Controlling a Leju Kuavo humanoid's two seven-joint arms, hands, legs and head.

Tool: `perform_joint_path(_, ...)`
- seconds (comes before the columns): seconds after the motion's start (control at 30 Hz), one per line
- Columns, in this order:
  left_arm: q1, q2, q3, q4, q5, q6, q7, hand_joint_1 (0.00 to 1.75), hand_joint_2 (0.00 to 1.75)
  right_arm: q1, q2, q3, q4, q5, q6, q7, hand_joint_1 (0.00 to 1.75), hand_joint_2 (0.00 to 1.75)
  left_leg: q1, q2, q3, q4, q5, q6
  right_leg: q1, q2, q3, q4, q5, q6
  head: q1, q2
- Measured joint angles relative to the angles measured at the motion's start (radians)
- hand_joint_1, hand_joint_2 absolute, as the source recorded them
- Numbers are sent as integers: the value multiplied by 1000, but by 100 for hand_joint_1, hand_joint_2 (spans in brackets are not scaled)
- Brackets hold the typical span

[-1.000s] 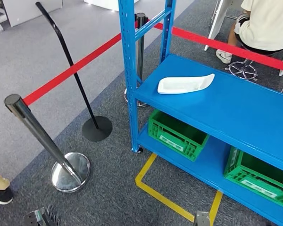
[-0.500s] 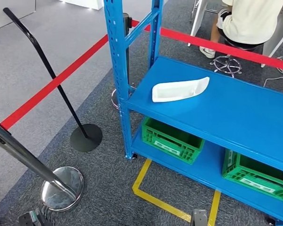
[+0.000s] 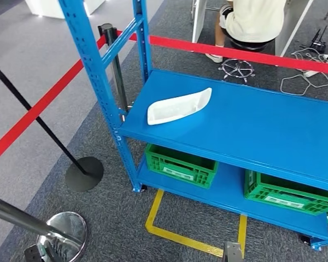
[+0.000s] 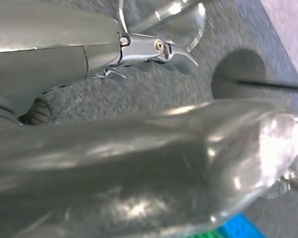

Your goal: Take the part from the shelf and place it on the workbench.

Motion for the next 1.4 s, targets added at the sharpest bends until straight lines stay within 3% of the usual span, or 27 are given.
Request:
perform_joint_path(0.07, 1, 1, 0, 0, 0, 0, 0, 0, 0, -2, 0, 0, 0, 1, -6, 0, 0, 0, 0, -47, -52, 106, -53, -4, -3, 19, 6, -4, 3, -8, -7, 0)
perform_joint_path(0.1, 3, 2, 0, 0, 0, 0, 0, 0, 0, -3, 0, 0, 0, 1, -10, 0, 0, 0, -1, -58, -89, 171, -77, -5, -3, 28, 7, -4, 3, -11, -10, 0)
perform_joint_path(0.13, 4, 2, 0, 0, 0, 0, 0, 0, 0, -2, 0, -2, 0, 0, -12, 0, 0, 0, -2, -64, -119, 218, -86, -5, -3, 37, 8, -4, 1, -13, -11, 0)
perform_joint_path(0.17, 5, 2, 0, 0, 0, 1, 0, 0, 0, -2, 0, -4, 0, -1, -14, 0, 0, 0, -2, -66, -134, 235, -76, -4, -2, 46, 10, -3, -1, -14, -12, 0)
perform_joint_path(0.2, 6, 2, 0, 0, 0, 1, 0, 0, 0, -1, 0, -7, 0, -2, -14, 0, 0, 0, -3, -67, -132, 213, -47, -3, -2, 54, 14, -3, -3, -14, -12, 0)
perform_joint_path(0.27, 5, 3, 0, 0, 1, 2, 0, 0, 0, -2, 0, -13, 1, -2, -14, 0, 0, 0, -2, -69, -84, 96, 30, 2, -2, 65, 23, -3, -11, -9, -13, 0)
perform_joint_path(0.3, 4, 4, 0, 0, 0, 2, 0, 0, 0, -2, 0, -14, 1, -2, -14, 0, 0, 0, -2, -70, -57, 35, 53, 5, 0, 69, 25, 0, -16, -4, -13, 0)
perform_joint_path(0.37, 1, 2, -1, 0, 0, 2, 0, 0, 0, -3, 0, -16, 1, -2, -14, 0, 0, 0, -1, -74, -30, -27, 64, 10, 5, 72, 21, 2, -25, -2, -12, 0)
perform_joint_path(0.4, 0, 2, -1, 0, 0, 2, 0, 0, 44, -3, 0, -17, 1, -2, -14, 0, 0, 0, 0, -74, -27, -34, 61, 12, 7, 72, 18, 2, -29, -8, -11, 0)
perform_joint_path(0.47, 0, 1, 0, 0, 1, 3, 0, 0, 131, -3, 0, -21, 1, -3, -13, 0, 0, 87, -2, -76, -27, -35, 60, 13, 7, 70, 20, -3, -30, -18, -10, 0)
perform_joint_path(0.5, 1, 2, 0, 0, 1, 4, 0, 0, 175, -3, 0, -23, 1, -4, -11, 0, 0, 131, -3, -77, -27, -35, 60, 15, 7, 69, 22, -7, -29, -17, -9, 0)
perform_joint_path(0.53, 1, 2, 0, 0, 0, 7, 0, 0, 175, -3, 0, -24, 1, -5, -8, 0, 0, 175, -3, -77, -27, -35, 59, 18, 7, 68, 24, -10, -26, -12, -9, 0)
perform_joint_path(0.57, 0, 2, 0, 1, -4, 15, 0, 0, 175, -3, 0, -25, 1, -5, -2, 1, 0, 175, -3, -78, -27, -35, 58, 20, 6, 68, 26, -14, -25, -7, -9, 0)
perform_joint_path(0.63, 0, 3, -4, 3, -17, 30, 0, 0, 87, -3, 0, -25, 1, -6, 16, 2, 0, 175, -3, -78, -27, -34, 58, 22, 6, 68, 28, -19, -23, 4, -9, 0)
perform_joint_path(0.7, 0, 3, -11, 4, -22, 26, 0, 0, 0, -1, 0, -28, -1, -8, 29, 2, 0, 87, -4, -78, -27, -34, 57, 22, 5, 68, 29, -21, -22, 12, -9, 0)
perform_joint_path(0.77, 0, 3, -16, 4, -19, 17, 0, 0, 0, 0, 0, -31, -4, -8, 27, 1, 0, 0, -4, -78, -27, -34, 58, 23, 5, 68, 31, -22, -22, 15, -10, 0)
perform_joint_path(0.93, 0, 3, -17, 4, -16, 21, 0, 0, 0, 1, 0, -41, -9, -12, 27, 1, 0, 0, -3, -78, -27, -36, 60, 26, 5, 68, 36, -20, -21, 18, -10, 0)
perform_joint_path(1.07, 0, 2, -17, 4, -11, 21, 0, 0, 0, 1, 0, -43, -14, -16, 27, 1, 0, 175, -2, -78, -26, -36, 61, 26, 7, 68, 35, -19, -21, 18, -10, 0)
perform_joint_path(1.4, 0, 2, -17, 4, -10, 17, 0, 0, 0, 2, 0, -44, -20, -19, 25, 1, 0, 175, 0, -78, -24, -37, 61, 25, 9, 68, 29, -17, -23, 15, -10, 0)
